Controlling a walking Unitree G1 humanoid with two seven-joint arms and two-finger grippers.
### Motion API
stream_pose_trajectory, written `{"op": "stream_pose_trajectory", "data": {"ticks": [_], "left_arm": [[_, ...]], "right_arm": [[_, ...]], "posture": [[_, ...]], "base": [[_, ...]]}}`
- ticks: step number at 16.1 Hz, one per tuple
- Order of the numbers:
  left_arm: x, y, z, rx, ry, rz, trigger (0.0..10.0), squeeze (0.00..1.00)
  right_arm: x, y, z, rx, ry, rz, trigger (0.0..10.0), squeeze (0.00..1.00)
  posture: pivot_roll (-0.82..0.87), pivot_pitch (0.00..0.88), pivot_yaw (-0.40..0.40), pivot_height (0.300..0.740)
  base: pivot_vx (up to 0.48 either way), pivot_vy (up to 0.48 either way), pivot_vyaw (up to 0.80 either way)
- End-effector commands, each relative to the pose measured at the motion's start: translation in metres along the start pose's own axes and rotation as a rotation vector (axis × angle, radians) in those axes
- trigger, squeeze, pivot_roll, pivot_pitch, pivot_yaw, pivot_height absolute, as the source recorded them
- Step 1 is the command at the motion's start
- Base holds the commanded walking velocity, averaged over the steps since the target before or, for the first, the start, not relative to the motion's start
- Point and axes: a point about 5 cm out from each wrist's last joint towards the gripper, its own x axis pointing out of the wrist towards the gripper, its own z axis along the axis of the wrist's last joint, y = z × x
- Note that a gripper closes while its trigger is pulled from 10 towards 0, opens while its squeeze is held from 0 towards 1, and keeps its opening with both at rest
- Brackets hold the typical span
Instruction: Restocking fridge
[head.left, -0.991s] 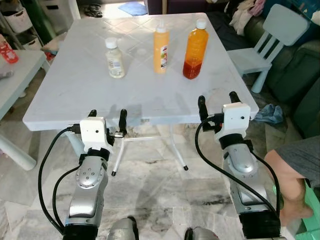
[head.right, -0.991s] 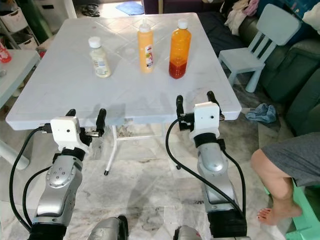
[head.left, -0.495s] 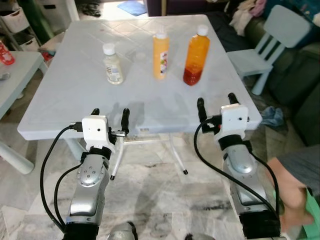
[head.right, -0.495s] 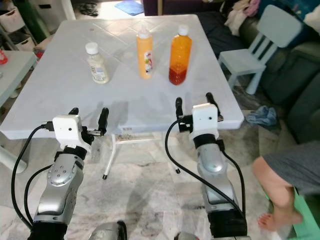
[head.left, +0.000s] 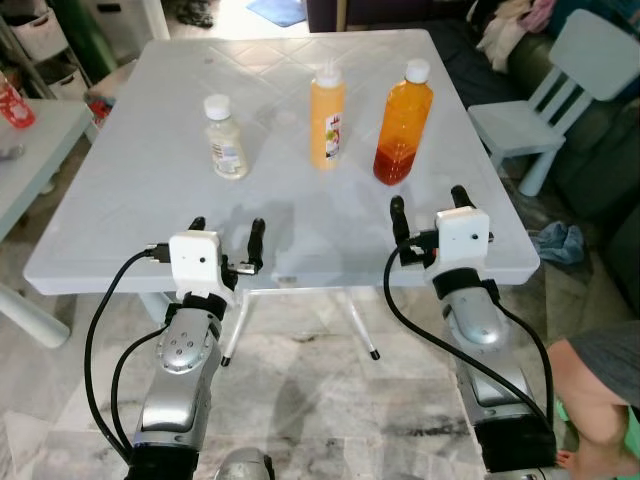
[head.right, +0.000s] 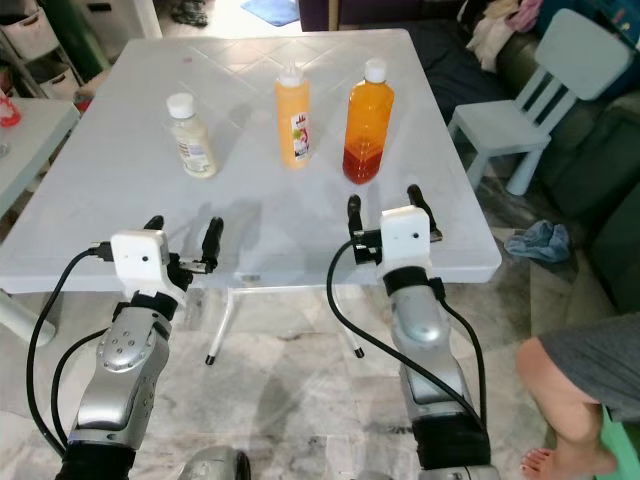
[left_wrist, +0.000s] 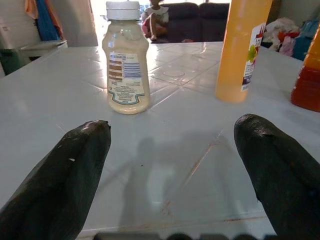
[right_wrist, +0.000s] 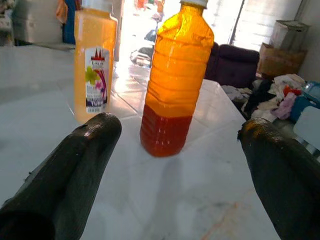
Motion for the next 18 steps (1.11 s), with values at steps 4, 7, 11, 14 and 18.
{"op": "stream_pose_trajectory", "data": {"ticks": [4, 7, 11, 14, 18], "left_arm": [[0.002, 0.002, 0.001, 0.008, 0.003, 0.001, 10.0, 0.0], [0.002, 0.001, 0.001, 0.007, 0.007, 0.005, 10.0, 0.0], [0.0, 0.004, 0.001, 0.014, -0.005, 0.031, 10.0, 0.0], [0.001, 0.006, 0.002, 0.012, -0.007, 0.04, 10.0, 0.0], [0.001, 0.008, 0.002, 0.021, -0.011, 0.051, 10.0, 0.0]], "right_arm": [[0.0, 0.001, -0.003, -0.004, 0.0, 0.006, 10.0, 0.0], [0.001, 0.001, -0.003, -0.005, 0.0, 0.009, 10.0, 0.0], [0.001, 0.004, 0.0, -0.025, -0.021, 0.035, 10.0, 0.0], [0.005, 0.012, 0.007, -0.028, -0.056, 0.064, 10.0, 0.0], [0.004, 0.017, 0.01, -0.029, -0.08, 0.131, 10.0, 0.0]], "posture": [[0.05, 0.072, 0.028, 0.74], [0.05, 0.074, 0.025, 0.74], [0.04, 0.077, 0.024, 0.74], [0.05, 0.075, 0.023, 0.74], [0.05, 0.074, 0.024, 0.74]], "base": [[0.445, 0.0, 0.0], [0.459, 0.0, 0.0], [0.289, 0.0, 0.0], [0.0, 0.0, 0.0], [0.0, 0.0, 0.0]]}}
